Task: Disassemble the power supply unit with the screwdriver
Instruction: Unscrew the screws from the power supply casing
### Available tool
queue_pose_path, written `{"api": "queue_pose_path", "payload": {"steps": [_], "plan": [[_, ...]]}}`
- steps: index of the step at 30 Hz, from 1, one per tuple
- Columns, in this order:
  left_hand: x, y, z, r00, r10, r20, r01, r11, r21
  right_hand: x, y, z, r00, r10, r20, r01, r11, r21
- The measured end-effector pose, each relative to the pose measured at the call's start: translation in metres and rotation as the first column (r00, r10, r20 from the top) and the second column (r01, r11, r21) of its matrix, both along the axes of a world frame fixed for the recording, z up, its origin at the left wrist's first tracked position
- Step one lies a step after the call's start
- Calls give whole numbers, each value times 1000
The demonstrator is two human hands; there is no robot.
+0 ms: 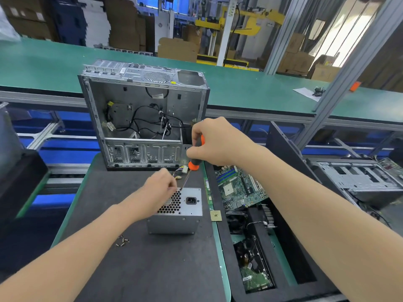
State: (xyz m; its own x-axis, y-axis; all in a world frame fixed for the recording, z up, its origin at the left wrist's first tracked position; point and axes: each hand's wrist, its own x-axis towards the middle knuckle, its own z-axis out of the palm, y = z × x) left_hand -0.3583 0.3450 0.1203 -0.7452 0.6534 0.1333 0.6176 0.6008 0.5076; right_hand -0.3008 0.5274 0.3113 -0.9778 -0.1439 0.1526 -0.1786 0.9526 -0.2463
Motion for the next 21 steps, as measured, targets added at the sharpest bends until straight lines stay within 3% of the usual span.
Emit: {"api": "queue_pose_path", "payload": {"steps": [4, 11, 21], "plan": [[-9, -53, -11, 986, 142, 85, -151, 981, 121, -4, -6, -5, 999, -2, -48, 1, 1000, -27], [23, -133, -70, 938, 270, 216, -243, 959, -142, -14, -52, -24, 998, 59, -22, -61, 993, -97], [43, -156, -116, 887, 381, 260, -385, 922, -37, -10, -79, -40, 998, 51, 22, -48, 994, -101]]}}
